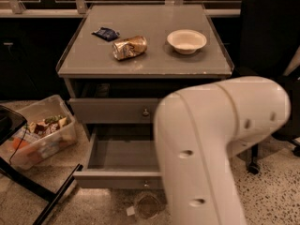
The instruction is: Open middle drawer
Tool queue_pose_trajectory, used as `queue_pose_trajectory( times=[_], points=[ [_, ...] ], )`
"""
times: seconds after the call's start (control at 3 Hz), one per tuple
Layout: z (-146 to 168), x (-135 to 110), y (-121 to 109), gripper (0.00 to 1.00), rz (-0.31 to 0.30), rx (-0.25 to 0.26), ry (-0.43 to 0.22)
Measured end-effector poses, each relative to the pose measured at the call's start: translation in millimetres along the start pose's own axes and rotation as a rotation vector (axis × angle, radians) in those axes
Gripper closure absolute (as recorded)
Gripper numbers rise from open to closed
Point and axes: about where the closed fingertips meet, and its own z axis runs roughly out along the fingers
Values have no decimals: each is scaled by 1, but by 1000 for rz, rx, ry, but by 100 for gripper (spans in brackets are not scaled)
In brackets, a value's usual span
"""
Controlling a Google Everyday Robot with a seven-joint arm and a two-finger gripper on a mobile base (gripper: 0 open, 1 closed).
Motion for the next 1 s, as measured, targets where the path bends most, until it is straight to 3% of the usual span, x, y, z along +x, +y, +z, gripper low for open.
queue_pose_trajectory(
  times=[0.67, 1.0],
  points=[
    [-4, 4, 2, 11, -62, -16, 38],
    [-2, 3, -8, 0, -62, -16, 38]
  ],
)
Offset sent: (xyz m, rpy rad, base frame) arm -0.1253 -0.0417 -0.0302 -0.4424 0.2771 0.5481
